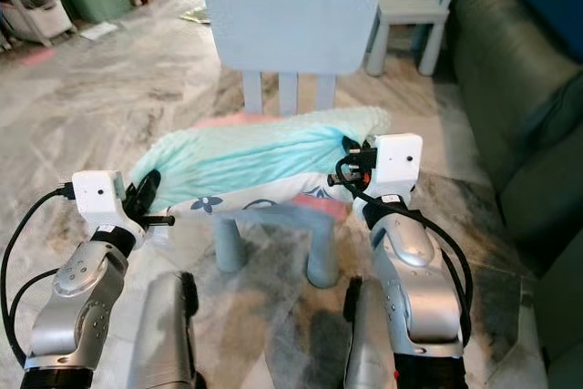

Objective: Move the pillow to the sofa

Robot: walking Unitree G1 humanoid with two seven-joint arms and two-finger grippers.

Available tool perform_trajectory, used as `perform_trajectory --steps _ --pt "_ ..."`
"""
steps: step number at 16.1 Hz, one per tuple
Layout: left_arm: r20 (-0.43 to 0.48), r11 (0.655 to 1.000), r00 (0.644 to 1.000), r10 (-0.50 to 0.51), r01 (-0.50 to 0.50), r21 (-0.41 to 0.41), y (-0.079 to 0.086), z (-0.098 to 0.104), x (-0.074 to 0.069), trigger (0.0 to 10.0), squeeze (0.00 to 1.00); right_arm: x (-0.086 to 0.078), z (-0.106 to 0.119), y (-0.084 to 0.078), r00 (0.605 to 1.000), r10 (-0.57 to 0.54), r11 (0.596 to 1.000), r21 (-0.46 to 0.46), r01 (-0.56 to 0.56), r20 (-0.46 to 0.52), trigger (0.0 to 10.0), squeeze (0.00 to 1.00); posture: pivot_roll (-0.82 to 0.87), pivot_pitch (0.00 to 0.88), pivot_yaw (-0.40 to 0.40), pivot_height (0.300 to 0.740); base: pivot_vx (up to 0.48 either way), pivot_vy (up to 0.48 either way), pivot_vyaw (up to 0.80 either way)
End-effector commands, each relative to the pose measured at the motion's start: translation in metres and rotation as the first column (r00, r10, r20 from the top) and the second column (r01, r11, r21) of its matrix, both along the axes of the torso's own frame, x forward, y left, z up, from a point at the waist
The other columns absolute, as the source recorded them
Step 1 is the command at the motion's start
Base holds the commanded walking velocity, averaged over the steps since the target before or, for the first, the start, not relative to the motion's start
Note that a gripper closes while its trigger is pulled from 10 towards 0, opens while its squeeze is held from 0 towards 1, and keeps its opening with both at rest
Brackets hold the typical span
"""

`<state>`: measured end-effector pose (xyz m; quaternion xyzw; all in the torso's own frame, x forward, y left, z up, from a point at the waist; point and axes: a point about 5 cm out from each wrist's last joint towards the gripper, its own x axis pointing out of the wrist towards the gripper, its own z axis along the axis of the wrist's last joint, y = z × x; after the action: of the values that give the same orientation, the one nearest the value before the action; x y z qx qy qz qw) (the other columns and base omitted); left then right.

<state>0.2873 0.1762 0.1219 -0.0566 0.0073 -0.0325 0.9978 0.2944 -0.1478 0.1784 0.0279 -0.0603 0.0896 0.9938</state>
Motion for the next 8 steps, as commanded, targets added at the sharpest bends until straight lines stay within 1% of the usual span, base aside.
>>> perform_trajectory --steps 1,8 --pt "0.005 1.0 1.0 0.025 -0.025 0.014 0.0065 0.0033 -0.0007 10.0 0.0 -0.0009 0.0135 -0.0057 0.998 -0.032 0.999 0.016 0.031 0.057 10.0 0.0 -0.02 0.0 0.051 0.496 0.0 0.0 0.0" --pt "0.005 1.0 1.0 0.025 -0.025 0.014 0.0065 0.0033 -0.0007 10.0 0.0 -0.0009 0.0135 -0.0057 0.998 -0.032 0.999 0.016 0.031 0.057 10.0 0.0 -0.02 0.0 0.051 0.496 0.0 0.0 0.0"
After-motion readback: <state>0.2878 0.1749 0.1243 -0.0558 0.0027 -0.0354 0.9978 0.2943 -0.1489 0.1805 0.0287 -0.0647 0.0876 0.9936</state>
